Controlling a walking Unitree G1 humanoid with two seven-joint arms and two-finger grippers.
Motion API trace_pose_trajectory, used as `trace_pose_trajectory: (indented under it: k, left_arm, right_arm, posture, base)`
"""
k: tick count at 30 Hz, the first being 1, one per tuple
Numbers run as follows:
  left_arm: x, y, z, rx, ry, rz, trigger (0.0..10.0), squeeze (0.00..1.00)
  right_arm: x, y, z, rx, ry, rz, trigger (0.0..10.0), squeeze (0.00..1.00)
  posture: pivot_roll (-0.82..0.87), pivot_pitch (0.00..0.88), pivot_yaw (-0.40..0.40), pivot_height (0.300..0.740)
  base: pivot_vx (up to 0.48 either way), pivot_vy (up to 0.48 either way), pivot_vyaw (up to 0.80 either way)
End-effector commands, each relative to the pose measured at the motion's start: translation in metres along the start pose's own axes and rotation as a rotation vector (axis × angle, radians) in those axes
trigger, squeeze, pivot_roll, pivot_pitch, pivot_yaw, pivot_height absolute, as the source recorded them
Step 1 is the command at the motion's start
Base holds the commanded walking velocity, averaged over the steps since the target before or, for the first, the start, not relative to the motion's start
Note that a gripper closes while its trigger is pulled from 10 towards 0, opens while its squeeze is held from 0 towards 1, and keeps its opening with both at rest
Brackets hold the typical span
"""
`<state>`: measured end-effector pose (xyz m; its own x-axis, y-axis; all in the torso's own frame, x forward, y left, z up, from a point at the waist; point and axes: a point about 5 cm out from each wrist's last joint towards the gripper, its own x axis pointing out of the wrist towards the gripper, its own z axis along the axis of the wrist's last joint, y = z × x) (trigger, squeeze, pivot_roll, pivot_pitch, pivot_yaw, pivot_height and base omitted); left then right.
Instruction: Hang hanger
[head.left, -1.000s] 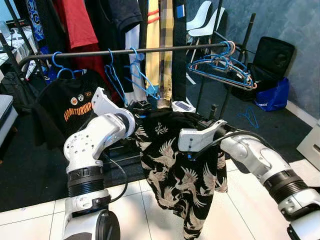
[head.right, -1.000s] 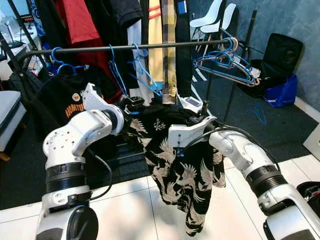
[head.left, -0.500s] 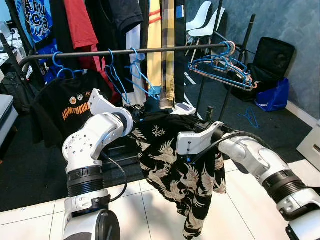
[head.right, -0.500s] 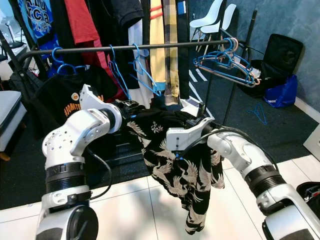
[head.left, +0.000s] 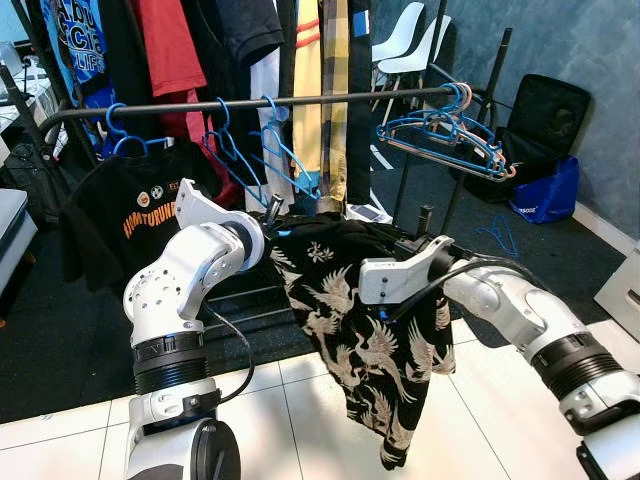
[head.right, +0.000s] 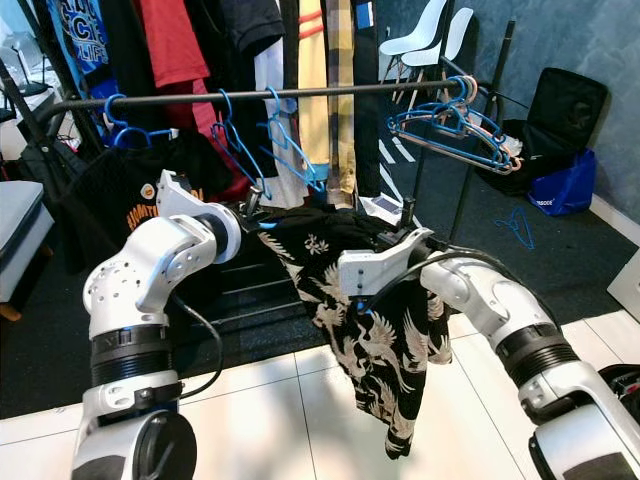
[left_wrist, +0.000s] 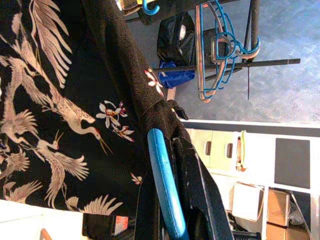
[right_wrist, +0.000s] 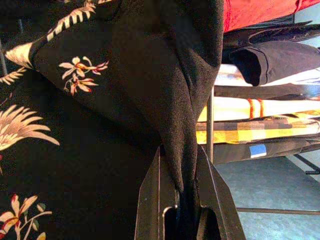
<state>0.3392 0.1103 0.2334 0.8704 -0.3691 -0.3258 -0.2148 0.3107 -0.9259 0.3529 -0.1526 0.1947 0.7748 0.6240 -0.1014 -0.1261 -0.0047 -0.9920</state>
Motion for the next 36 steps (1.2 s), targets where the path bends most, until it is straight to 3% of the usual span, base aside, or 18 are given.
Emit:
trace_pose_trajectory:
  k: [1, 2, 3, 4, 5, 6, 7, 13, 16, 17, 18, 23, 24, 25, 27, 28, 34, 36]
  left_arm:
    - [0.005, -0.022, -0.025, -0.015, 0.086, -0.067, 0.0, 0.00]
    - [0.005, -0.022, -0.025, -0.015, 0.086, -0.067, 0.0, 0.00]
    - [0.006, -0.024, -0.025, -0.010, 0.089, -0.071, 0.0, 0.00]
    - [0.006, -0.024, -0.025, -0.010, 0.089, -0.071, 0.0, 0.00]
    - [0.006, -0.026, -0.023, 0.008, 0.086, -0.078, 0.0, 0.00]
    - [0.006, -0.026, -0.023, 0.008, 0.086, -0.078, 0.0, 0.00]
    - [0.007, -0.028, -0.019, 0.032, 0.083, -0.084, 0.0, 0.00]
    - [0.008, -0.035, -0.007, 0.125, 0.062, -0.109, 0.0, 0.00]
    - [0.006, -0.053, -0.003, 0.349, 0.074, -0.193, 0.0, 0.00]
    - [0.006, -0.053, -0.003, 0.349, 0.074, -0.193, 0.0, 0.00]
    - [0.005, -0.059, -0.005, 0.459, 0.086, -0.221, 0.0, 0.00]
    - [0.005, -0.064, -0.007, 0.521, 0.099, -0.242, 0.0, 0.00]
    - [0.005, -0.066, -0.010, 0.590, 0.103, -0.254, 0.0, 0.00]
    - [0.006, -0.069, -0.012, 0.667, 0.109, -0.270, 0.0, 0.00]
    - [0.006, -0.069, -0.012, 0.667, 0.109, -0.270, 0.0, 0.00]
    - [0.004, -0.072, -0.015, 0.760, 0.117, -0.297, 0.0, 0.00]
    - [0.002, -0.078, -0.019, 0.925, 0.132, -0.354, 0.0, 0.00]
    - [-0.002, -0.085, -0.019, 1.126, 0.109, -0.462, 0.0, 0.00]
  right_arm:
    - [0.000, -0.005, -0.001, 0.009, 0.011, -0.005, 0.0, 0.00]
    - [0.000, -0.005, -0.001, 0.009, 0.011, -0.005, 0.0, 0.00]
    - [0.001, -0.003, 0.000, 0.035, 0.008, 0.003, 10.0, 0.00]
    - [0.001, -0.003, 0.000, 0.035, 0.008, 0.003, 10.0, 0.00]
    - [0.001, -0.005, 0.003, 0.067, -0.002, -0.022, 10.0, 0.58]
    - [0.001, -0.005, 0.003, 0.067, -0.002, -0.022, 10.0, 0.58]
    - [0.002, -0.008, 0.004, 0.151, -0.012, -0.053, 10.0, 1.00]
    - [0.000, -0.007, 0.004, 0.388, -0.048, -0.054, 10.0, 1.00]
    - [-0.014, -0.009, 0.013, 0.746, -0.174, 0.049, 10.0, 1.00]
    - [-0.014, -0.009, 0.013, 0.746, -0.174, 0.049, 10.0, 1.00]
    - [-0.026, -0.011, 0.023, 0.927, -0.285, 0.134, 10.0, 1.00]
    - [-0.041, -0.010, 0.036, 1.023, -0.400, 0.268, 10.0, 1.00]
    - [-0.058, -0.008, 0.049, 1.130, -0.502, 0.410, 10.0, 1.00]
    - [-0.076, -0.008, 0.060, 1.210, -0.597, 0.531, 10.0, 0.33]
    - [-0.076, -0.008, 0.060, 1.210, -0.597, 0.531, 10.0, 0.33]
    - [-0.086, -0.008, 0.063, 1.258, -0.638, 0.584, 10.0, 0.00]
    - [-0.096, -0.006, 0.060, 1.299, -0.646, 0.606, 10.0, 0.00]
    - [-0.100, -0.005, 0.052, 1.328, -0.613, 0.590, 10.0, 0.00]
  posture:
    - [-0.07, 0.000, 0.013, 0.740]
    - [-0.07, 0.000, 0.013, 0.740]
    - [-0.07, 0.000, 0.013, 0.740]
    - [-0.07, 0.000, 0.013, 0.740]
    - [-0.07, 0.000, 0.014, 0.740]
    - [-0.07, 0.000, 0.014, 0.740]
    - [-0.07, 0.000, 0.015, 0.740]
    - [-0.07, 0.000, 0.018, 0.740]
    - [-0.07, 0.000, 0.021, 0.740]
    - [-0.07, 0.000, 0.021, 0.740]
    - [-0.08, 0.000, 0.024, 0.740]
    - [-0.08, 0.000, 0.025, 0.740]
    - [-0.09, 0.000, 0.027, 0.740]
    - [-0.09, 0.000, 0.030, 0.740]
    - [-0.09, 0.000, 0.030, 0.740]
    - [-0.09, 0.000, 0.031, 0.740]
    - [-0.08, 0.000, 0.035, 0.740]
    - [-0.08, 0.000, 0.037, 0.740]
  base:
    - [0.000, 0.000, 0.00]
    - [0.000, 0.000, 0.00]
    - [0.000, 0.000, 0.00]
    - [0.000, 0.000, 0.00]
    - [0.000, 0.000, 0.00]
    - [0.000, 0.000, 0.00]
    - [0.000, 0.000, 0.00]
    - [0.000, 0.000, 0.00]
    - [0.000, 0.000, 0.00]
    - [0.000, 0.000, 0.00]
    - [0.000, 0.000, 0.00]
    - [0.000, 0.000, 0.00]
    - [0.000, 0.000, 0.00]
    - [0.000, 0.000, 0.00]
    - [0.000, 0.000, 0.00]
    - [0.000, 0.000, 0.00]
    - [0.000, 0.000, 0.00]
    - [0.000, 0.000, 0.00]
